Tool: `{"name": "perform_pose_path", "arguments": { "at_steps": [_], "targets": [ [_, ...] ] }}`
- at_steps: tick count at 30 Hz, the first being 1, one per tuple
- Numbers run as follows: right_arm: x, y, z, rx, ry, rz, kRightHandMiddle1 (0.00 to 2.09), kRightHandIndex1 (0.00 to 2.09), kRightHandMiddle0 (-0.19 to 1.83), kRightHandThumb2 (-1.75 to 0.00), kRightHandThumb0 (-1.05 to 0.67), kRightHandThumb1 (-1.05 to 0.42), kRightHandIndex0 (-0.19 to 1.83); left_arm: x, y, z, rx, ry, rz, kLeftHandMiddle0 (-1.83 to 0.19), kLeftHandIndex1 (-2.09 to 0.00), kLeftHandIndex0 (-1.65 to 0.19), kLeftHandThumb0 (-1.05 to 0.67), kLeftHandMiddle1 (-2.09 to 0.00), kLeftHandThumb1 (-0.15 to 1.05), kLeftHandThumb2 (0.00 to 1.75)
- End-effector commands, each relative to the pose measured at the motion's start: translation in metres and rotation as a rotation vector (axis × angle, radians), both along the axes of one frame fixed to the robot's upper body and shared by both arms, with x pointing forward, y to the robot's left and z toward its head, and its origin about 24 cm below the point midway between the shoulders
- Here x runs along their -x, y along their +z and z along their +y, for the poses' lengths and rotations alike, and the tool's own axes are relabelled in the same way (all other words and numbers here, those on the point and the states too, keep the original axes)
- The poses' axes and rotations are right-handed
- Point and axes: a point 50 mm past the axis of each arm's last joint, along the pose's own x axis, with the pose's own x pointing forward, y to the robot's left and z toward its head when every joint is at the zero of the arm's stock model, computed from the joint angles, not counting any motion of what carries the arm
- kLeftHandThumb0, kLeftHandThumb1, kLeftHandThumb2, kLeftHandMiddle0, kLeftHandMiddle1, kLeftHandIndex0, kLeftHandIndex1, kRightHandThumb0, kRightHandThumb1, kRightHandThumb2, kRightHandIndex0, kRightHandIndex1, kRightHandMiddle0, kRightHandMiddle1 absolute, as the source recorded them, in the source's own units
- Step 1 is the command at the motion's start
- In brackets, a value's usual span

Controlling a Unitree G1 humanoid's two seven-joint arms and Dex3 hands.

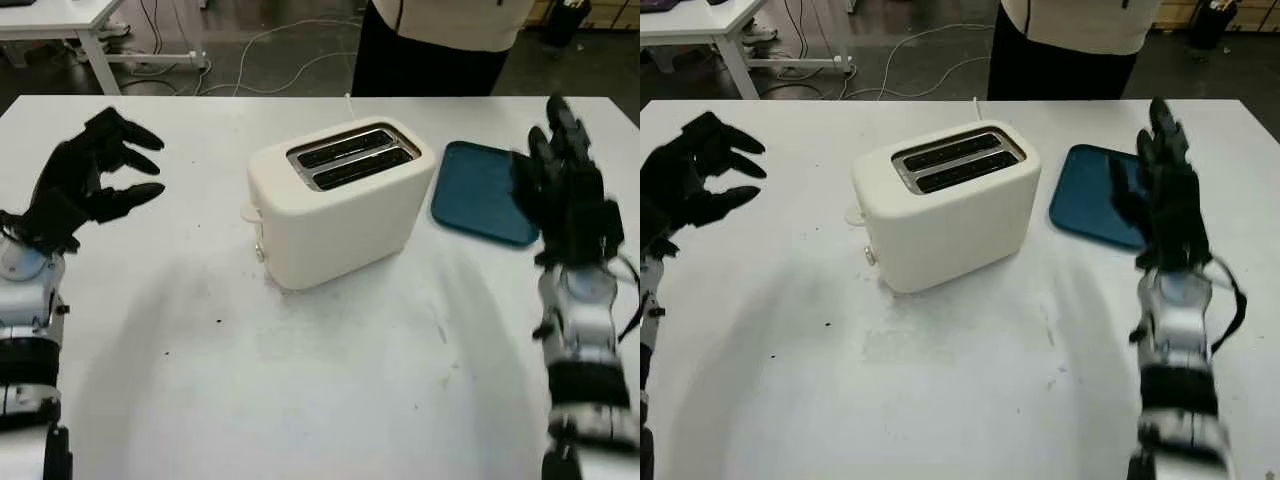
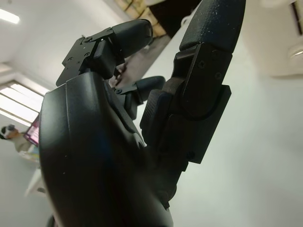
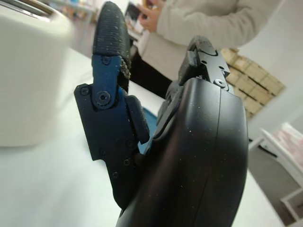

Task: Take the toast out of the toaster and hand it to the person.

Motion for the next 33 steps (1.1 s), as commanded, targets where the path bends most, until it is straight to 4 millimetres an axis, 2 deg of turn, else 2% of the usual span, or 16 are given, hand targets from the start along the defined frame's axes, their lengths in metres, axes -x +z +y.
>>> {"name": "perform_pose_path", "arguments": {
  "at_steps": [1, 5, 10, 15, 19, 21, 24, 27, 33],
  "targets": [
    [0.013, 0.003, 0.013, -0.039, 0.026, -0.015, 0.08, 0.1, 0.19, -0.54, -0.69, -0.92, 0.16, 0.009, -0.006, -0.003, 0.063, -0.008, -0.001, -0.2, -1.29, -0.16, -1.05, -1.37, 0.87, 0.0],
    [0.028, 0.001, 0.033, -0.077, 0.085, 0.004, 0.05, 0.08, 0.16, -0.52, -0.65, -0.92, 0.13, 0.016, -0.019, -0.01, 0.128, -0.032, 0.044, -0.18, -1.27, -0.17, -1.05, -1.38, 0.84, 0.0],
    [0.039, -0.011, 0.051, -0.13, 0.087, 0.063, 0.02, 0.06, 0.11, -0.53, -0.63, -0.92, 0.08, 0.024, -0.036, -0.021, 0.188, -0.037, 0.077, -0.22, -1.26, -0.21, -1.05, -1.37, 0.84, 0.0],
    [0.05, -0.023, 0.069, -0.195, 0.14, 0.109, 0.0, 0.04, 0.07, -0.56, -0.63, -0.92, 0.04, 0.028, -0.05, -0.035, 0.234, -0.016, 0.087, -0.19, -1.27, -0.2, -1.05, -1.39, 0.87, 0.01],
    [0.052, -0.031, 0.081, -0.201, 0.153, 0.172, 0.01, 0.06, 0.08, -0.52, -0.69, -0.92, 0.07, 0.028, -0.062, -0.043, 0.254, 0.029, 0.077, -0.14, -1.34, -0.14, -1.05, -1.45, 0.91, 0.04],
    [0.052, -0.031, 0.084, -0.181, 0.152, 0.195, 0.01, 0.05, 0.08, -0.52, -0.7, -0.92, 0.07, 0.027, -0.067, -0.046, 0.24, 0.049, 0.052, -0.08, -1.38, -0.08, -1.05, -1.49, 0.92, 0.1],
    [0.052, -0.032, 0.087, -0.202, 0.183, 0.223, 0.0, 0.01, 0.02, -0.57, -0.63, -0.92, 0.01, 0.026, -0.072, -0.053, 0.249, 0.069, 0.008, -0.02, -1.4, -0.03, -1.05, -1.51, 0.92, 0.21],
    [0.053, -0.033, 0.087, -0.209, 0.176, 0.254, 0.0, 0.0, 0.0, -0.6, -0.58, -0.92, 0.0, 0.025, -0.076, -0.058, 0.273, 0.063, -0.007, -0.04, -1.34, -0.07, -1.05, -1.47, 0.92, 0.22],
    [0.055, -0.032, 0.088, -0.205, 0.166, 0.291, 0.0, 0.0, 0.0, -0.61, -0.61, -0.92, 0.0, 0.024, -0.083, -0.06, 0.26, 0.051, 0.003, -0.11, -1.26, -0.14, -1.05, -1.4, 0.92, 0.25]
  ]
}}
